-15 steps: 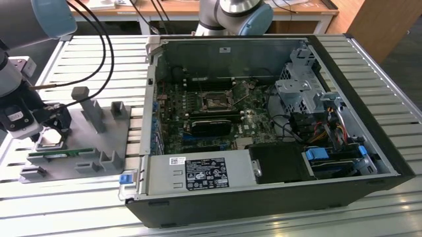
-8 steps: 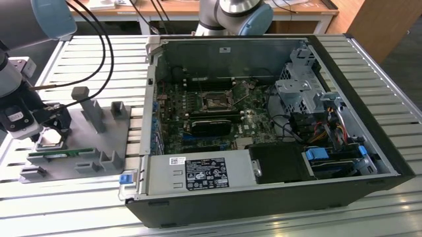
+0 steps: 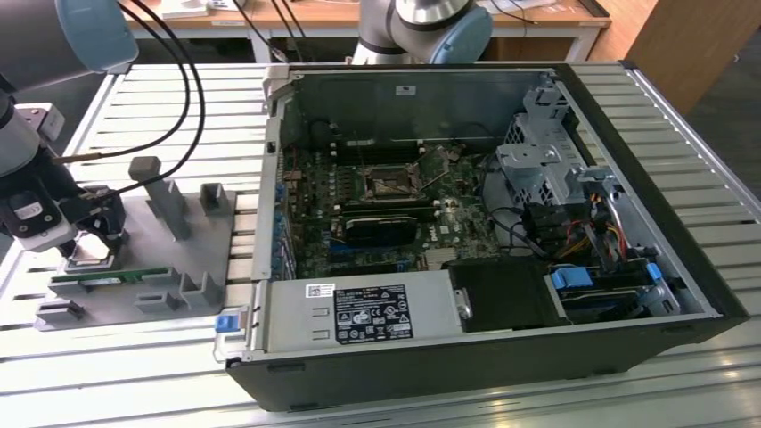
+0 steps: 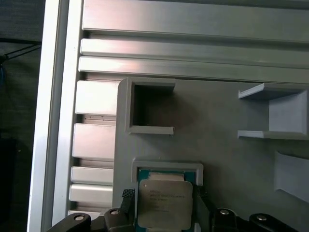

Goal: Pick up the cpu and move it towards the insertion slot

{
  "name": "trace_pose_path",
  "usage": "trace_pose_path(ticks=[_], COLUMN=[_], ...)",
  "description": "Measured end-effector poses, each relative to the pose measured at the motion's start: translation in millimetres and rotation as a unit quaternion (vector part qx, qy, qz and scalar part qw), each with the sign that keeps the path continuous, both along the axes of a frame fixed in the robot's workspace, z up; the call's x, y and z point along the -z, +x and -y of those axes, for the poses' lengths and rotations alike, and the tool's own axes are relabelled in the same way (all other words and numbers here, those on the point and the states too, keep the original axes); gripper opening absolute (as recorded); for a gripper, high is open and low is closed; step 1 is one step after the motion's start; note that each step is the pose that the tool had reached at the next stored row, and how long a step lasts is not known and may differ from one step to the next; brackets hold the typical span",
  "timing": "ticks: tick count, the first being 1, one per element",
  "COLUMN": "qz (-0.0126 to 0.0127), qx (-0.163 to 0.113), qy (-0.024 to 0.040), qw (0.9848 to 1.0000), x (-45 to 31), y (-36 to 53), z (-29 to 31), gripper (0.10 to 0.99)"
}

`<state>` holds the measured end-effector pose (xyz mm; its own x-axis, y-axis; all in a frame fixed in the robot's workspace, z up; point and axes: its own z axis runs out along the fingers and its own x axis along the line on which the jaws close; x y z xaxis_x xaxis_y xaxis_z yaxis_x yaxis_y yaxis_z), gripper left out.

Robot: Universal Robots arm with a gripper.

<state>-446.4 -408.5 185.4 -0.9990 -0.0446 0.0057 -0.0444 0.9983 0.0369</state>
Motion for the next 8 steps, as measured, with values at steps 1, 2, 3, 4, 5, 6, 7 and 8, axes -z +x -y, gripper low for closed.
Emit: trace_pose_path(ticks=[1,2,3,4,5,6,7,8], qz=[0.0,0.0,0.0,0.0,-0.0001,-0.0001,-0.0001,-0.0001], qx=[0.0,0.0,0.0,0.0,0.0,0.0,0.0,0.0], qy=[0.0002,0.0003,0.0004,0.0005,0.0005,0.0005,0.0006,0.0006], qw=[1.0,1.0,1.0,1.0,1.0,1.0,1.0,1.0], x=[0.2,0.4,0.5,0.7,0.8,1.0,1.1,1.4], y=[-0.3,-0.4,-0.6,-0.7,-0.8,-0.9,-0.9,-1.0], z=[-0.1,-0.2,-0.3,-0.3,-0.4,-0.4,-0.5,-0.6], gripper=[0.612,0.612,0.612,0.612,0.612,0.612,0.612,0.612])
